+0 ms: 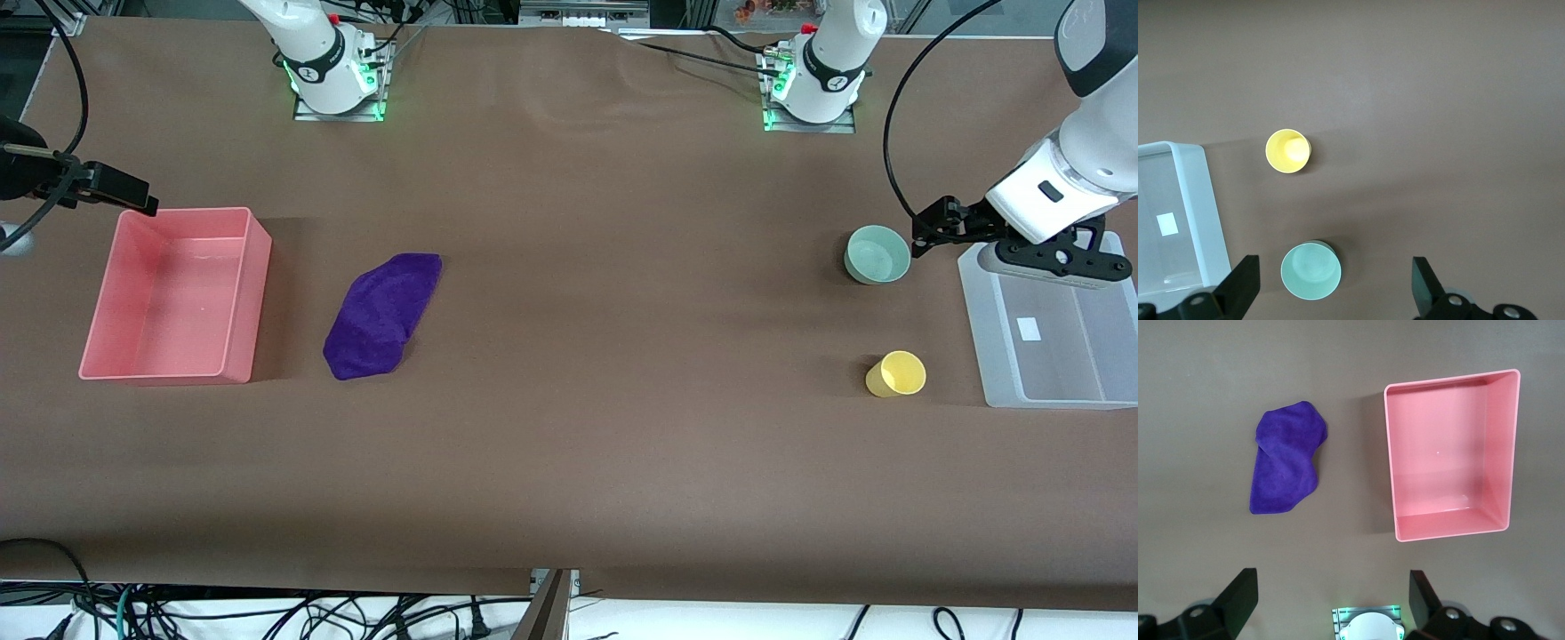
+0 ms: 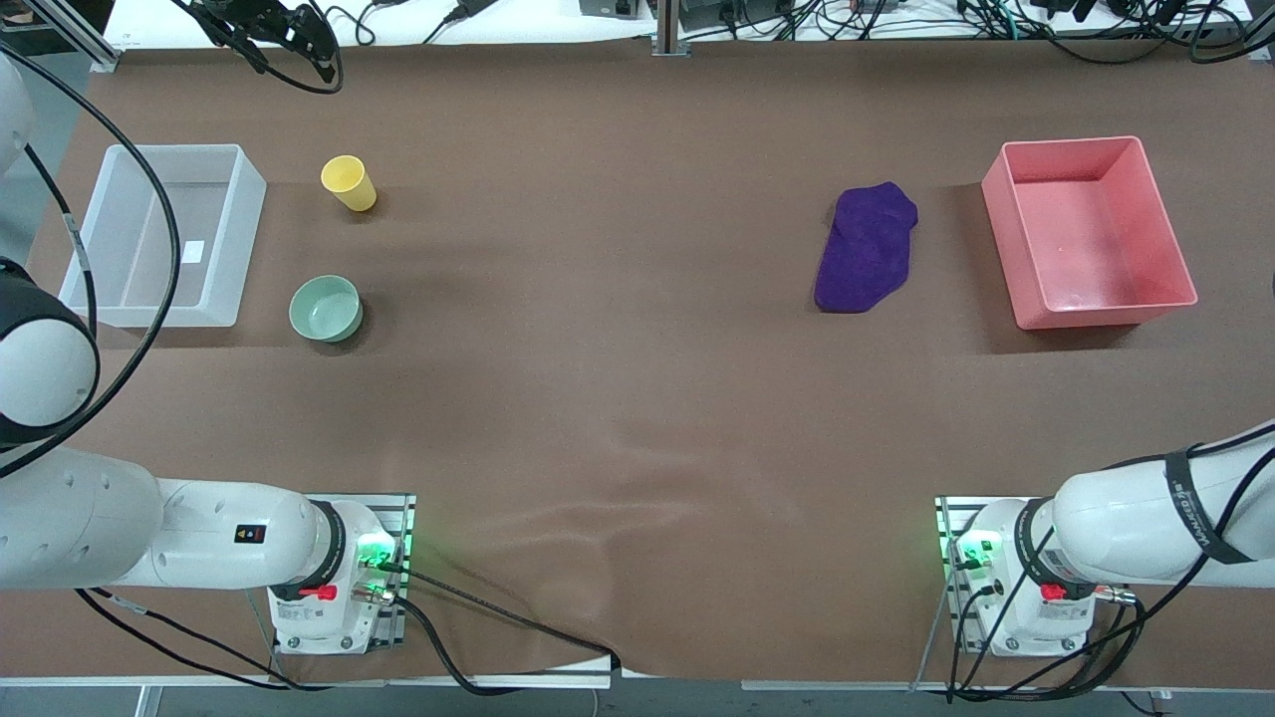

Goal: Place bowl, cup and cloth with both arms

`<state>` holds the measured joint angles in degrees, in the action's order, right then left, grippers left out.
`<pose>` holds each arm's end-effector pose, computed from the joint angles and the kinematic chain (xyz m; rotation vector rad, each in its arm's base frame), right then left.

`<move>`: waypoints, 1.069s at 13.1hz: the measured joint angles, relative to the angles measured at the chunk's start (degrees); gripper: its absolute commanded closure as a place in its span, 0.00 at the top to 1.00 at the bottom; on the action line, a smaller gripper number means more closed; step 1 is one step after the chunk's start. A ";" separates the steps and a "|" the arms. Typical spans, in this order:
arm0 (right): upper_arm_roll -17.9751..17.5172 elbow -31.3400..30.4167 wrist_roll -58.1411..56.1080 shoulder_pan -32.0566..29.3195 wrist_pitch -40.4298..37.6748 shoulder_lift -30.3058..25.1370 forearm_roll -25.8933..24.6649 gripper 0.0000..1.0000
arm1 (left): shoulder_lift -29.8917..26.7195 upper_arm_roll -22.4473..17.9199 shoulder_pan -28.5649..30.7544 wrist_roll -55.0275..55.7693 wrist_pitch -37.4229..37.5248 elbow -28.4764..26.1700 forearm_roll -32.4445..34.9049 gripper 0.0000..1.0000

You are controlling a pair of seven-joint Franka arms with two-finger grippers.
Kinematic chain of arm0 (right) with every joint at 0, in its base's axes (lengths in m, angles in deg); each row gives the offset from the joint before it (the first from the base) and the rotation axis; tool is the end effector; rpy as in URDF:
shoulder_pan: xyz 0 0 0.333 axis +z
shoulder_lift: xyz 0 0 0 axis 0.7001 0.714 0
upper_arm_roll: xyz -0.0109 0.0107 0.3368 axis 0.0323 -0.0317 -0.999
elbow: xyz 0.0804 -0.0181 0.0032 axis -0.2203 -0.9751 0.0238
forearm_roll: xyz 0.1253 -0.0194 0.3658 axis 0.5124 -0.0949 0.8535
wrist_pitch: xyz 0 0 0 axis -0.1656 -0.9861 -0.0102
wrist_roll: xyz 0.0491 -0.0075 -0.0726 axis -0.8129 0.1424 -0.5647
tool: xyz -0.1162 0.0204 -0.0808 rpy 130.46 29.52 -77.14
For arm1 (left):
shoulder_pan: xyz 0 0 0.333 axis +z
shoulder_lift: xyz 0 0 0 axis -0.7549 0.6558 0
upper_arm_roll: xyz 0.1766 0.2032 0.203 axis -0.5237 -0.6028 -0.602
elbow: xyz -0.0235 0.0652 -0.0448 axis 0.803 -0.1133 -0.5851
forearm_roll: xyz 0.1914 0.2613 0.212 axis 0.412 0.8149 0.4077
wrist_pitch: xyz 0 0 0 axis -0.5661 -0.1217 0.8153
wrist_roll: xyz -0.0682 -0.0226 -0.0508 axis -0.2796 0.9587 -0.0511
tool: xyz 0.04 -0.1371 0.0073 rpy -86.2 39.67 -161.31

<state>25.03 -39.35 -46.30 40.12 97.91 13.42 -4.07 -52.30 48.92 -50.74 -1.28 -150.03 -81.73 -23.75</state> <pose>0.5725 0.0156 0.6163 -3.1251 0.1484 0.2748 0.5604 -0.0353 0.5407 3.1249 -0.2512 0.0015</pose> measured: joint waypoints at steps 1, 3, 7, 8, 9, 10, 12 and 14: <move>0.00 0.00 0.00 -0.01 0.01 0.00 0.00 1.00 | 0.00 -0.02 0.00 0.00 0.05 0.00 0.00 1.00; 0.05 0.00 0.00 -0.06 0.14 0.00 0.00 1.00 | 0.00 -0.02 0.00 0.00 0.30 0.00 0.00 1.00; 0.22 0.00 0.00 -0.16 0.33 0.02 0.00 1.00 | 0.00 -0.02 0.00 0.00 0.78 0.00 0.00 1.00; 0.22 -0.01 0.00 -0.14 0.33 0.11 0.00 1.00 | 0.00 -0.02 0.00 0.00 1.43 0.02 0.00 1.00; 0.21 -0.13 0.00 -0.08 0.37 0.28 0.00 1.00 | 0.00 -0.02 0.00 0.00 2.94 0.01 0.00 1.00; 0.17 -0.59 0.00 -0.02 0.67 0.49 -0.02 1.00 | 0.00 -0.02 0.00 -0.06 4.47 0.01 0.00 1.00; 0.04 -3.65 0.00 0.10 2.58 0.98 -0.02 1.00 | 0.01 -0.08 0.09 -0.35 8.88 -0.01 0.00 1.00; -0.22 -8.48 0.00 0.25 5.77 1.71 -0.03 1.00 | 0.25 -0.24 0.71 -0.46 11.41 -0.51 0.14 1.00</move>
<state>24.82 -47.83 -46.29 40.36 103.68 15.13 -4.10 -52.05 48.67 -50.03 -1.73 -138.62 -82.24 -23.60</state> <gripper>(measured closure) 0.000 0.000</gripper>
